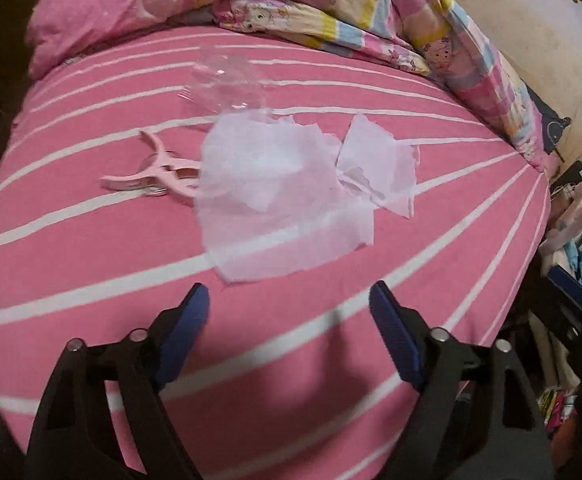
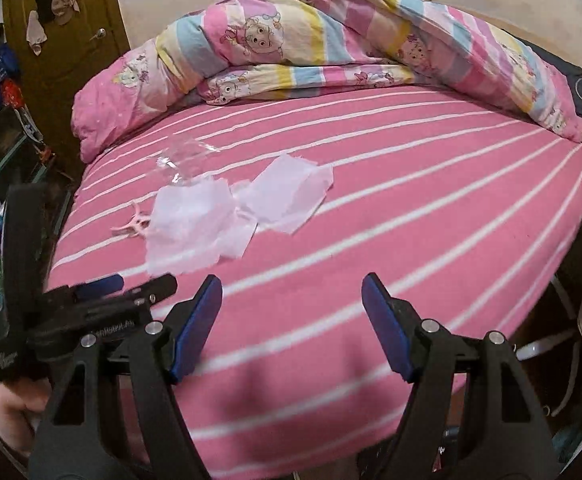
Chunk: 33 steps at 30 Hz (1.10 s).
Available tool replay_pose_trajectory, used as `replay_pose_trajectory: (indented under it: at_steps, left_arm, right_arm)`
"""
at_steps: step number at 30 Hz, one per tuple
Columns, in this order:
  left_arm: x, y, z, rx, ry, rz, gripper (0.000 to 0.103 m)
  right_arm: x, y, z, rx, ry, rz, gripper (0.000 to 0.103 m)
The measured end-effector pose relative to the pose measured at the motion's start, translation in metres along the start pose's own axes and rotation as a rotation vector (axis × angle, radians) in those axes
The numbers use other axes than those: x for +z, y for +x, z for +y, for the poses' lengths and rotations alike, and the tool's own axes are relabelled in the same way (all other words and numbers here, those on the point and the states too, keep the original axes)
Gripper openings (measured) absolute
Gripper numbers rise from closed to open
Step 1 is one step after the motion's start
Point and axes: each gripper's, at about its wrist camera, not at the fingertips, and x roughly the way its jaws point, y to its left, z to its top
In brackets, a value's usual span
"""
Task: Collect trash
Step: 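Move both tools back toward the white tissues on the bed, then grasp one white tissue with the left tool while the right tool grasps another tissue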
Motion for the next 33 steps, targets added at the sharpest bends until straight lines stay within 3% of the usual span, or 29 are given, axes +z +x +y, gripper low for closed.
replay_pose_trajectory:
  at_steps: [9,14,15,19,21,22,23,24,33]
  left_arm:
    - [0.023,0.041,-0.005,-0.037,-0.024,0.001,0.060]
    - [0.027,0.053,-0.003,-0.001,-0.037,-0.010,0.034]
    - [0.027,0.052,-0.003,0.007,-0.036,-0.014,0.032]
    - [0.024,0.051,-0.004,0.055,-0.027,-0.031,0.018]
    - [0.022,0.049,-0.001,0.053,-0.037,-0.034,0.010]
    - [0.021,0.049,0.000,0.045,-0.039,-0.036,0.003]
    - [0.020,0.048,0.001,0.038,-0.042,-0.037,0.001]
    - [0.018,0.045,0.002,0.030,-0.046,-0.043,0.000]
    - [-0.006,0.017,-0.004,-0.025,-0.059,-0.050,0.000]
  right_arm:
    - [0.032,0.077,-0.011,-0.035,-0.008,0.028,0.072]
    - [0.045,0.125,-0.011,-0.041,0.004,0.059,0.071]
    - [0.046,0.133,-0.009,-0.041,0.001,0.067,0.071]
    - [0.043,0.157,-0.001,-0.043,-0.028,0.109,0.054]
    - [0.040,0.156,0.002,-0.031,-0.056,0.086,0.042]
    - [0.037,0.153,0.006,-0.018,-0.079,0.080,0.028]
    - [0.036,0.153,0.007,-0.019,-0.091,0.078,0.019]
    - [0.034,0.150,0.009,-0.025,-0.110,0.079,0.001]
    - [0.014,0.102,0.004,0.010,-0.057,0.043,0.001]
